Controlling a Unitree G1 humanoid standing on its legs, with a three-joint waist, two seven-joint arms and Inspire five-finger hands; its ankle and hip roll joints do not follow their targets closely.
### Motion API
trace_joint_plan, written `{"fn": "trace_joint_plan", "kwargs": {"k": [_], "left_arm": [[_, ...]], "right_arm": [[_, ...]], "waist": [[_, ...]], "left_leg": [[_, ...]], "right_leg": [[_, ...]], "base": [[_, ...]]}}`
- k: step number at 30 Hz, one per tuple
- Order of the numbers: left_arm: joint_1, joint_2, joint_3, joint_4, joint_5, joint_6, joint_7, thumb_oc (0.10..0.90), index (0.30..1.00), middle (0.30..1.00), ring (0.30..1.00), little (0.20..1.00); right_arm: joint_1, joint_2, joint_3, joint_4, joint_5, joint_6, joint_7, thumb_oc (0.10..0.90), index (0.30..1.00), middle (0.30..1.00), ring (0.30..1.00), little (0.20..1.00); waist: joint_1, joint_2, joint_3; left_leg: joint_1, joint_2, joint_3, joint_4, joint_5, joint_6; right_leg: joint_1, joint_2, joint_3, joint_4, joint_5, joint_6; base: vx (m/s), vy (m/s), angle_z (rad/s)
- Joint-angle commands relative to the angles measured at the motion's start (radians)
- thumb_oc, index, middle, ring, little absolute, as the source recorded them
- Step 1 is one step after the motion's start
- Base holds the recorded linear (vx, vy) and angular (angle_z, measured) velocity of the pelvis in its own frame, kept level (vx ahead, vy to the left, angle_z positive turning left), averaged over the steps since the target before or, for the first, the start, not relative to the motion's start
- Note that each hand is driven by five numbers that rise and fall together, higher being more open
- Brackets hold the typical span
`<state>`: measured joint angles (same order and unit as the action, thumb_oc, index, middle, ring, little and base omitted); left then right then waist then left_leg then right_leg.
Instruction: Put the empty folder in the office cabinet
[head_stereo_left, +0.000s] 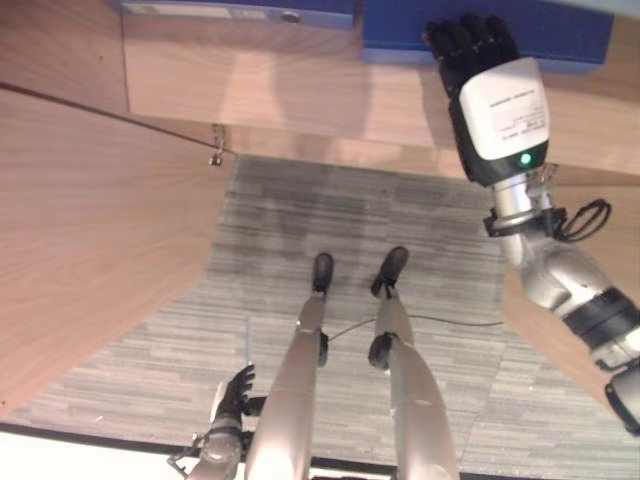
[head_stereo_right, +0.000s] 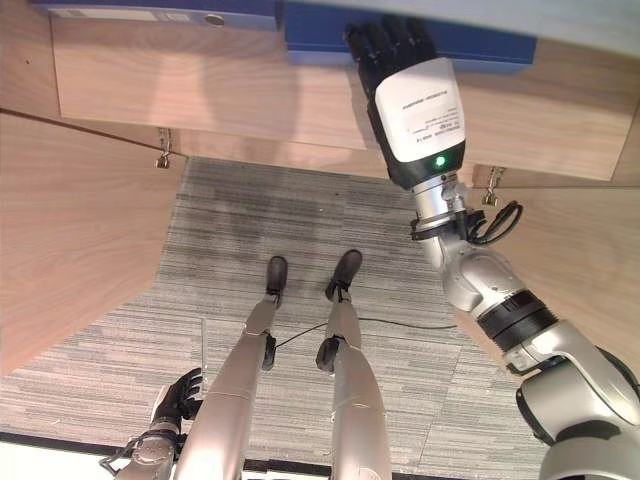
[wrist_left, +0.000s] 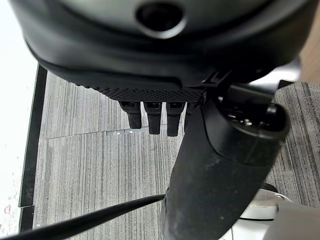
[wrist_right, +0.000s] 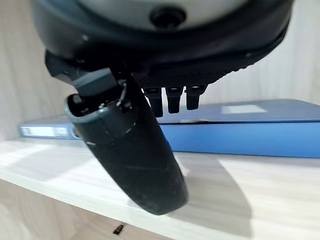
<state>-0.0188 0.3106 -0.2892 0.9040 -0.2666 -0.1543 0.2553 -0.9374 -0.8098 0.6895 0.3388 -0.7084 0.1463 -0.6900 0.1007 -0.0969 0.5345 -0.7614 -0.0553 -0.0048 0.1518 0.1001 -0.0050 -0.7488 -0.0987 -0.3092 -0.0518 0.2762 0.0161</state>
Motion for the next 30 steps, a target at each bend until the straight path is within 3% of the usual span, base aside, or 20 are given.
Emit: {"fn": "trace_joint_plan", "kwargs": {"k": [1,9,17,25,30], "left_arm": [[0.162,0.028,0.026,0.037,-0.006,0.022,0.032,0.8,0.9,0.9,0.9,0.9],[0.165,0.048,-0.013,0.008,-0.025,0.009,0.055,0.8,0.9,0.9,0.9,0.9],[0.166,0.084,-0.038,-0.006,-0.022,0.004,0.061,0.8,0.9,0.9,0.9,0.9],[0.139,0.114,-0.038,0.025,-0.02,0.005,0.052,0.8,0.9,0.9,0.9,0.9],[0.114,0.113,-0.042,0.038,-0.034,0.011,0.058,0.8,0.9,0.9,0.9,0.9]], "right_arm": [[-0.13,-0.006,0.015,0.061,0.042,0.023,-0.013,0.8,0.9,0.9,0.9,0.9],[-0.293,0.117,0.025,0.291,0.12,0.081,-0.07,0.8,0.9,0.9,0.9,0.9],[-0.484,0.142,0.091,0.43,0.172,0.096,-0.08,0.8,0.9,0.9,0.9,0.9],[-0.641,0.218,0.271,0.64,0.187,0.069,0.038,0.8,0.9,0.9,0.9,0.9],[-0.673,0.289,0.292,0.714,0.223,0.066,0.051,0.8,0.9,0.9,0.9,0.9]], "waist": [[0.035,0.038,-0.015],[0.059,0.064,-0.015],[0.09,0.086,-0.015],[0.118,0.071,-0.015],[0.119,0.059,-0.015]], "left_leg": [[0.026,-0.023,-0.061,-0.038,-0.082,0.018],[0.017,-0.025,-0.061,-0.039,-0.079,0.018],[0.0,-0.028,-0.072,-0.038,-0.071,0.015],[-0.013,-0.024,-0.088,-0.039,-0.063,0.004],[-0.018,-0.018,-0.09,-0.052,-0.055,-0.001]], "right_leg": [[0.013,-0.026,-0.008,0.038,-0.05,0.122],[0.003,-0.026,-0.01,0.039,-0.052,0.118],[-0.012,-0.029,-0.017,0.04,-0.052,0.118],[-0.016,-0.026,-0.03,0.029,-0.047,0.119],[-0.02,-0.021,-0.038,0.015,-0.042,0.118]], "base": [[0.0,0.0,0.0],[0.0,0.004,-0.03],[0.01,0.005,0.0],[0.01,-0.012,0.1],[0.01,-0.011,0.0]]}}
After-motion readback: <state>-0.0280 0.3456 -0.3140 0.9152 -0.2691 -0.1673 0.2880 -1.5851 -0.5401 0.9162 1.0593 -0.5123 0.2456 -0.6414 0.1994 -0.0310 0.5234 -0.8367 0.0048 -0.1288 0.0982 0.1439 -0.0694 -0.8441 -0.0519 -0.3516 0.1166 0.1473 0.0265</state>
